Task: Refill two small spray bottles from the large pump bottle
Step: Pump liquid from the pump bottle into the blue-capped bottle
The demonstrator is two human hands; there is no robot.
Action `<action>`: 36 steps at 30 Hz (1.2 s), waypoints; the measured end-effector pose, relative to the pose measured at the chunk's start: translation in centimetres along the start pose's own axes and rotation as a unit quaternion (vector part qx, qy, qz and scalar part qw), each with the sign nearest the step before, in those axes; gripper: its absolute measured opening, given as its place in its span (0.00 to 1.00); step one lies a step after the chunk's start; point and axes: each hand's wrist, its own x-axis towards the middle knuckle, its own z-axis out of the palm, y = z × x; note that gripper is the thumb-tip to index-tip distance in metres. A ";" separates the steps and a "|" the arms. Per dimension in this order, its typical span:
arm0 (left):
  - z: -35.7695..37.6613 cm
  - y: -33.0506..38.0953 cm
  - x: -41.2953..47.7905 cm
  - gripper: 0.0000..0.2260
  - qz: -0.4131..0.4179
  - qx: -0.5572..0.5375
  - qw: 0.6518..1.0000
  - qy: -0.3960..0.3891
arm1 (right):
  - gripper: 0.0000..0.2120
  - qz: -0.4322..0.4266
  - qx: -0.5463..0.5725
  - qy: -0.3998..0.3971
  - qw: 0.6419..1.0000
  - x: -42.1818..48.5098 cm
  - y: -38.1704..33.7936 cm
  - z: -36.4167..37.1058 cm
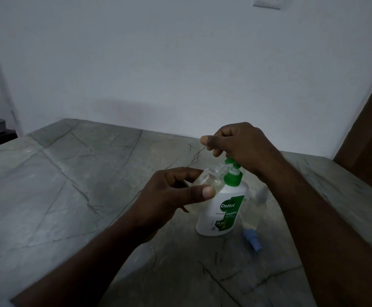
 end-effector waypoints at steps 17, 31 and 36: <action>0.0 -0.1 0.0 0.18 -0.003 0.000 1.000 0.003 | 0.19 -0.007 -0.020 0.015 1.000 0.2 0.7 -0.1; -0.1 -0.2 0.0 0.17 -0.008 -0.017 1.000 -0.003 | 0.16 0.025 -0.017 -0.053 0.998 0.3 0.6 0.5; -0.1 -0.2 0.1 0.17 -0.004 -0.011 1.000 0.000 | 0.18 0.013 -0.015 -0.028 0.999 0.2 0.8 0.4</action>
